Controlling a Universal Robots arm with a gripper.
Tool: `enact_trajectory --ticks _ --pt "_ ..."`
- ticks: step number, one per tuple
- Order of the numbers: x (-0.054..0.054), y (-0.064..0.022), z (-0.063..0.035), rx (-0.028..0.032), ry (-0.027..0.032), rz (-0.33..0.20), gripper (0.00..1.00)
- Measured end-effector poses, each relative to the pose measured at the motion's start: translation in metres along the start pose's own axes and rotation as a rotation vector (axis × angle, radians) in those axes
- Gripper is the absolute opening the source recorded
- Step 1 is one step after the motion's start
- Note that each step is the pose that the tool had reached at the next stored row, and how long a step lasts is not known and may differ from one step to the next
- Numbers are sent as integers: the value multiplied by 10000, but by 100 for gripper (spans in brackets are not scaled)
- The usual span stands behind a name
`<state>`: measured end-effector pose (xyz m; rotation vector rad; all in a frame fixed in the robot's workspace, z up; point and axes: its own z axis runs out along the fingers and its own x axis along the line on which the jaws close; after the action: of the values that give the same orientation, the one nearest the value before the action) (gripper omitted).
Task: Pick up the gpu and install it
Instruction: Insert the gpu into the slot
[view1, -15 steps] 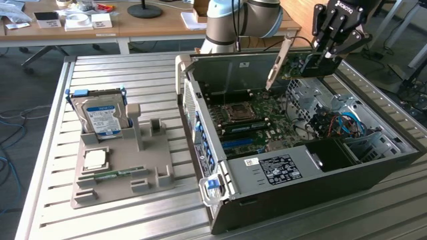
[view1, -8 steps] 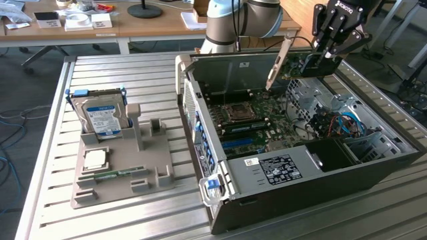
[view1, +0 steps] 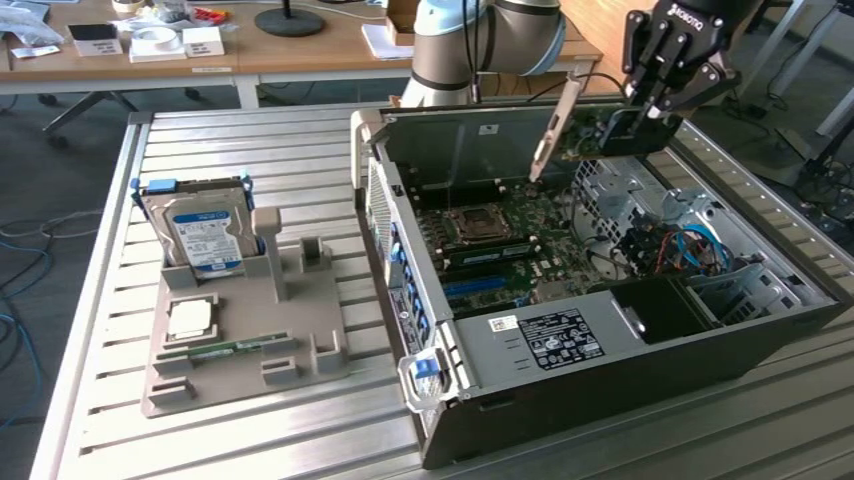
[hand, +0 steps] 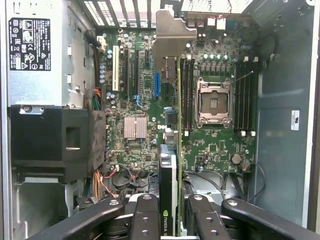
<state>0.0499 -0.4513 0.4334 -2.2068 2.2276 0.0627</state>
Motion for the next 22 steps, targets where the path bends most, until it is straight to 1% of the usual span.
enact_trajectory --ticks 3,6,14,22 --pt "0 14 9 0 -38 -3 27" --pt "0 29 18 0 -61 -4 27" --pt "1 69 32 -1 -95 -4 27" --pt "2 93 37 0 -105 -5 27"
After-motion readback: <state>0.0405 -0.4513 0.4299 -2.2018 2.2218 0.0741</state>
